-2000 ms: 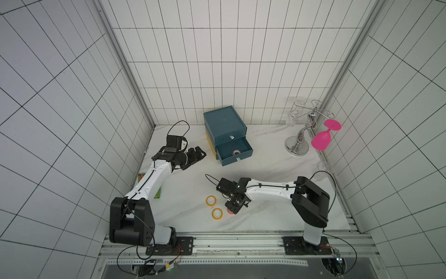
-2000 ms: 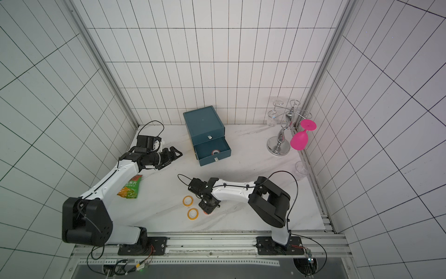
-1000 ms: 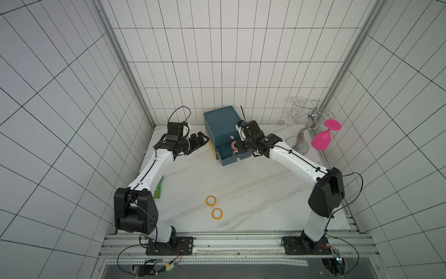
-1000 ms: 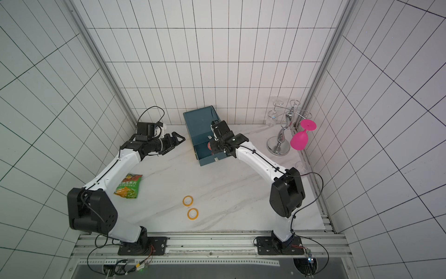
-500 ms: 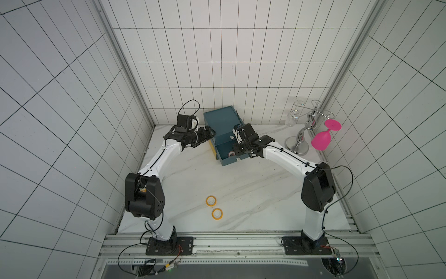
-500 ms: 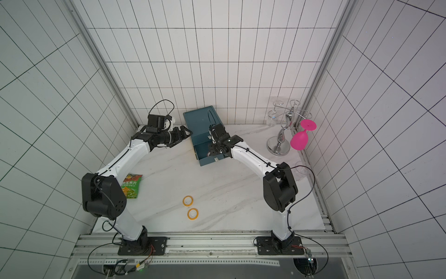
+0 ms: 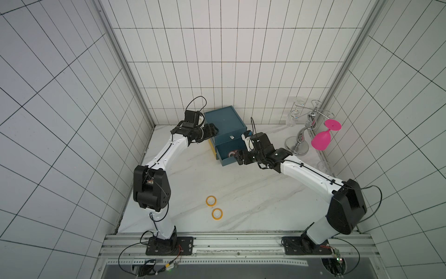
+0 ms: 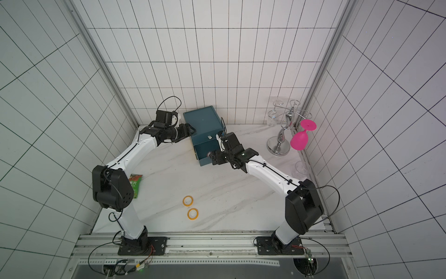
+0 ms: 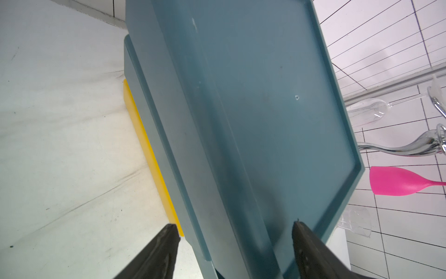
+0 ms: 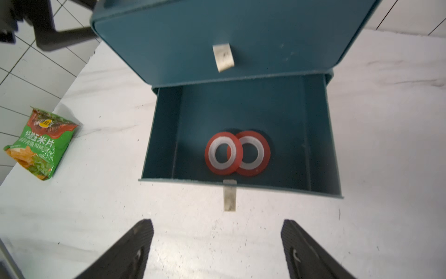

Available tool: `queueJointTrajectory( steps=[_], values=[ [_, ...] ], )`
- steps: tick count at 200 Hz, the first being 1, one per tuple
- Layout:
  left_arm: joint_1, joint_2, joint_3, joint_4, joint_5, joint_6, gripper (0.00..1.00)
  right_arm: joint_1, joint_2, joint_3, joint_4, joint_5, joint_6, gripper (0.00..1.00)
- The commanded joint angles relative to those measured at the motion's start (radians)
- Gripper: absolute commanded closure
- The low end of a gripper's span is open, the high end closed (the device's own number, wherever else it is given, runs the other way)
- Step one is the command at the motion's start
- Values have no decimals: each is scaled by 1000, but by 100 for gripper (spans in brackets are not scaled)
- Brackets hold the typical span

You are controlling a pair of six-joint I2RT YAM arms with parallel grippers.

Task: Place the transparent tape into the drawer according to color
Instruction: Place the tape in the drawer, then close the drawer in the storage box.

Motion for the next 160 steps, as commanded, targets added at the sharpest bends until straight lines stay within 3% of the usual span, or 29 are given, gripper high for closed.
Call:
queueJointTrajectory(
  steps=[1,61,160],
  values=[
    [-4,25,26,-11,-30,17,31,-10,-16,-89,96,-50,35,14],
    [-5,44,29,-33,-35,32,38,-12,43,-223,361,-10,42,31],
    [-4,47,28,-50,-25,39,38,-9,177,-181,576,59,-7,55]
  ],
)
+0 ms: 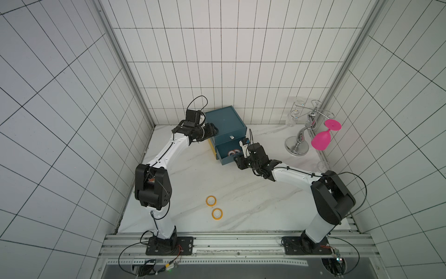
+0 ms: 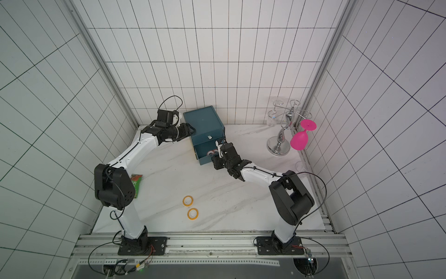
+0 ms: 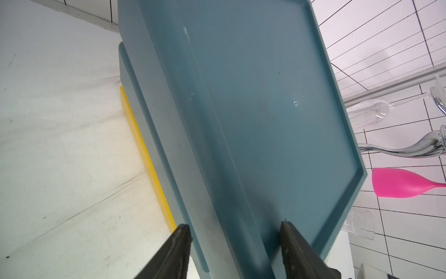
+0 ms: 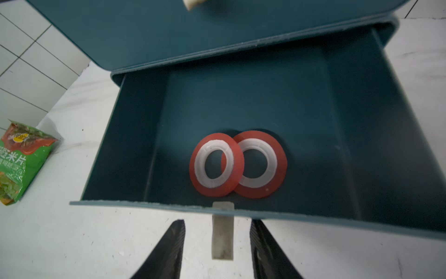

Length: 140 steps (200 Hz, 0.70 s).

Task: Place the transparent tape into the drawer according to color
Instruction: Close the drawer in the storage box.

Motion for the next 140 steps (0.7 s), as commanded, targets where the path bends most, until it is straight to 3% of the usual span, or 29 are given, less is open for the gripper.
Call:
queueJointTrajectory(
  steps=[1,140],
  values=[
    [-1,35,8,-50,-22,24,39,-9,35,24,102,29,-23,55],
    [-1,36,6,-60,6,37,39,2,227,121,368,101,-66,55]
  ],
)
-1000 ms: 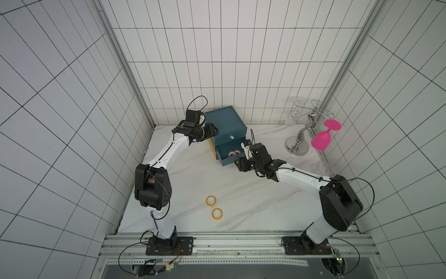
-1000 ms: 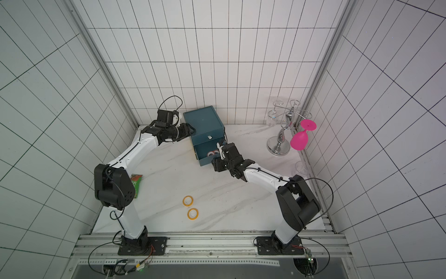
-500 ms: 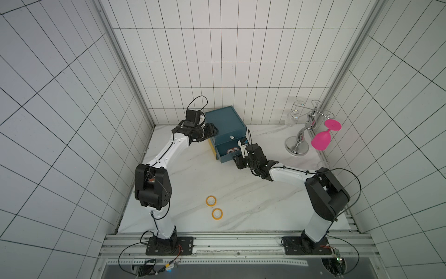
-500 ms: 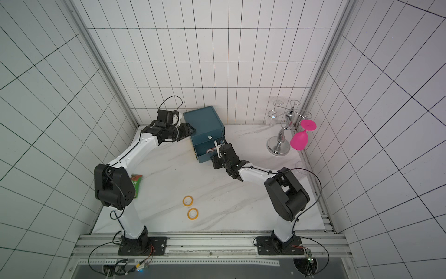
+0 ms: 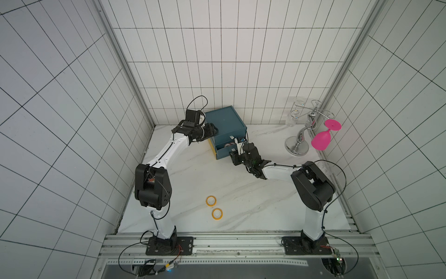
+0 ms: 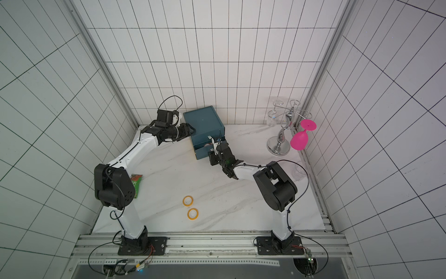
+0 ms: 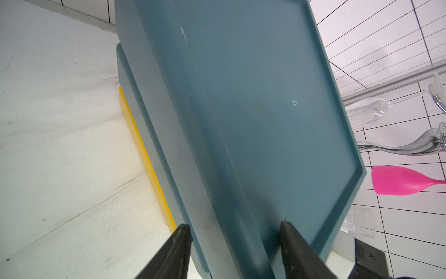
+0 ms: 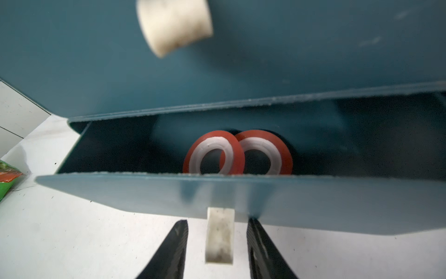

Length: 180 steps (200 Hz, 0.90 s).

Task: Place the transparent tape into the drawer according to color
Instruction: Close the drawer in the storage box.

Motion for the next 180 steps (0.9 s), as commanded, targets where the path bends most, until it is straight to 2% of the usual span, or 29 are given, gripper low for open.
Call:
queueJointTrajectory(
  steps=[1,122,153,180],
  values=[
    [-2,36,6,-60,-4,27,39,3,24,59,74,35,-18,55],
    [2,36,5,-65,20,34,40,12,102,142,100,41,-13,54],
    [3,34,2,-65,21,36,40,12,79,111,90,47,-2,53],
    [6,33,1,-65,24,34,39,11,40,52,47,32,68,52]
  ],
)
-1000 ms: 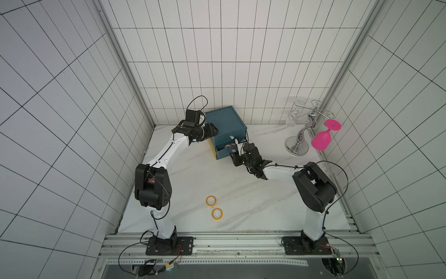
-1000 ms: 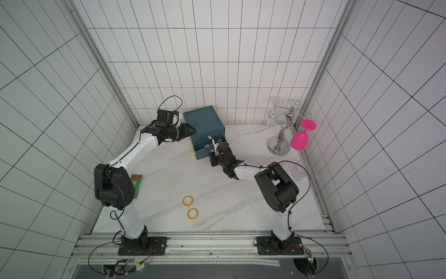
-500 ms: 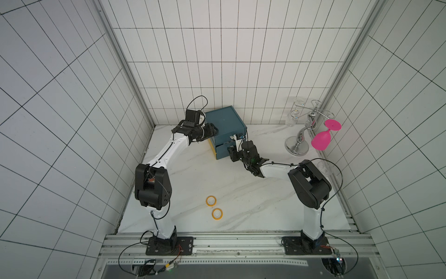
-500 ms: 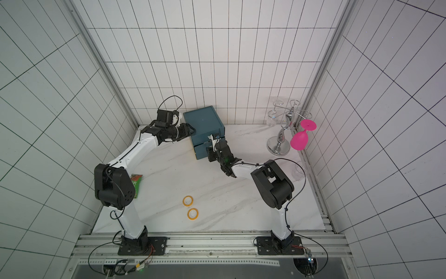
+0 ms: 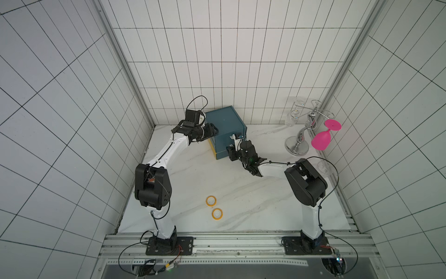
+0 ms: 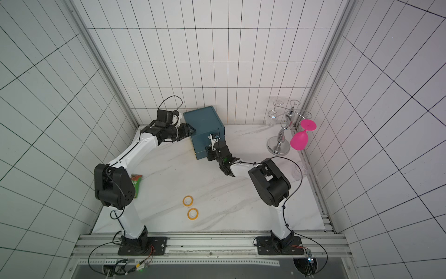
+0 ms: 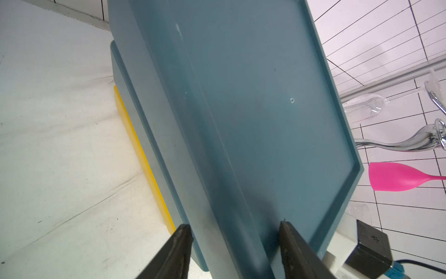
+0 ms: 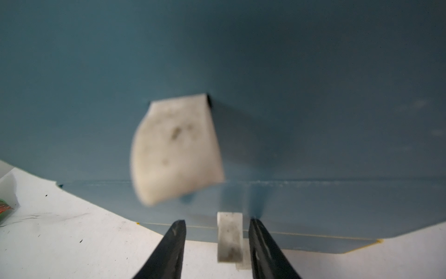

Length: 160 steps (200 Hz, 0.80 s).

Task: Place the transparent tape into the drawer according to color
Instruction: Close the drawer in the storage box, then open the drawer in the storage box.

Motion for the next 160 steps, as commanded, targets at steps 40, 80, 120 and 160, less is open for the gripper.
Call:
queueJointTrajectory(
  steps=[40,80,120,160],
  values=[
    [8,26,-4,-65,2,26,40,0,-68,-98,-75,-89,204,49],
    [9,23,-5,-65,1,25,39,-30,-45,-131,-40,-195,345,47],
    [10,20,-6,-65,2,26,39,-77,-7,-165,53,-286,456,47],
    [10,20,-6,-65,4,25,39,-108,45,-158,130,-342,536,47]
  ],
)
